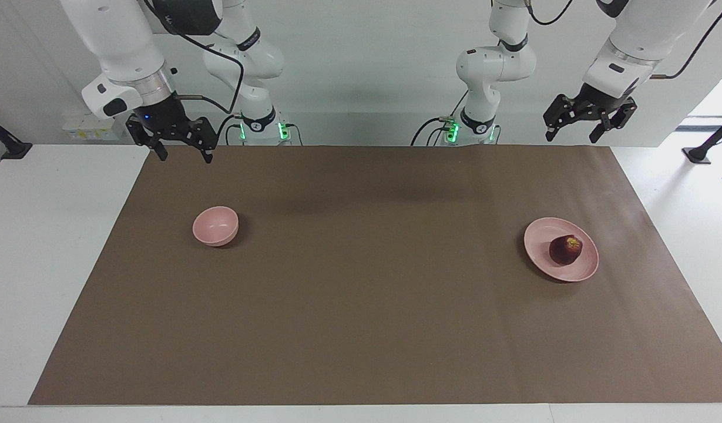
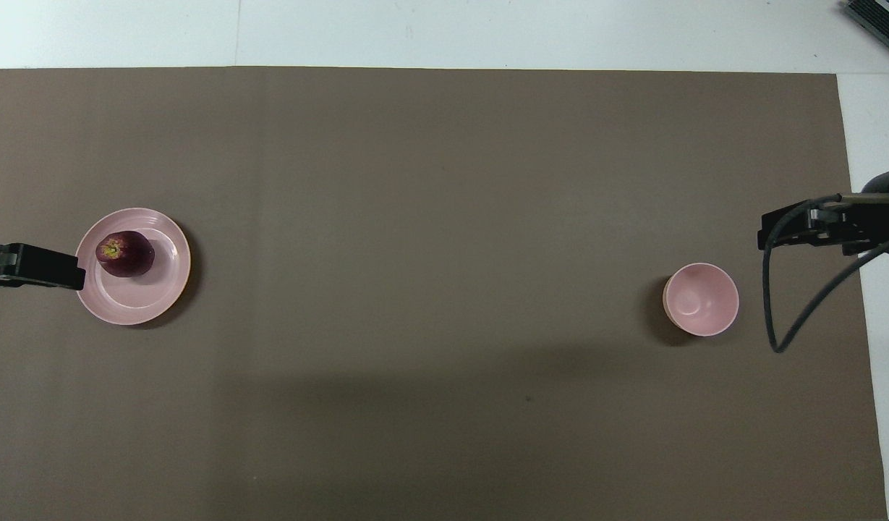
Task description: Move apple from plate to bowl
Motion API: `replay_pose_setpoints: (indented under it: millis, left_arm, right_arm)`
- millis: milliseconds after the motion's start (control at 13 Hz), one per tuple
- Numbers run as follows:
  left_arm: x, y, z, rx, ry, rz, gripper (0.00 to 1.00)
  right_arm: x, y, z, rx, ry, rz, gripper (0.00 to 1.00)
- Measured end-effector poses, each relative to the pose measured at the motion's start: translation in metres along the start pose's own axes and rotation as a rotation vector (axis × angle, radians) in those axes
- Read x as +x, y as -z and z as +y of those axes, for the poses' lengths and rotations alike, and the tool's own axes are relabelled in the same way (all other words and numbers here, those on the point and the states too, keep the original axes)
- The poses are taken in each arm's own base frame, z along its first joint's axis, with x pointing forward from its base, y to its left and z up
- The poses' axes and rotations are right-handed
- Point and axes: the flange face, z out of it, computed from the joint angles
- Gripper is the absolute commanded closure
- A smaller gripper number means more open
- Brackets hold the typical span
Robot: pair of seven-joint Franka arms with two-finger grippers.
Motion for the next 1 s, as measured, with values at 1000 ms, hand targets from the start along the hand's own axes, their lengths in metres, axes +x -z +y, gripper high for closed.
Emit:
replay_pose_setpoints:
  millis: [1000]
  left_arm:
    - [0.006,0.005,0.010,-0.032,-0.014,0.054,0.00]
  right_arm:
    - [0.000,0.000,0.000,0.000,0.000,0.000,0.00]
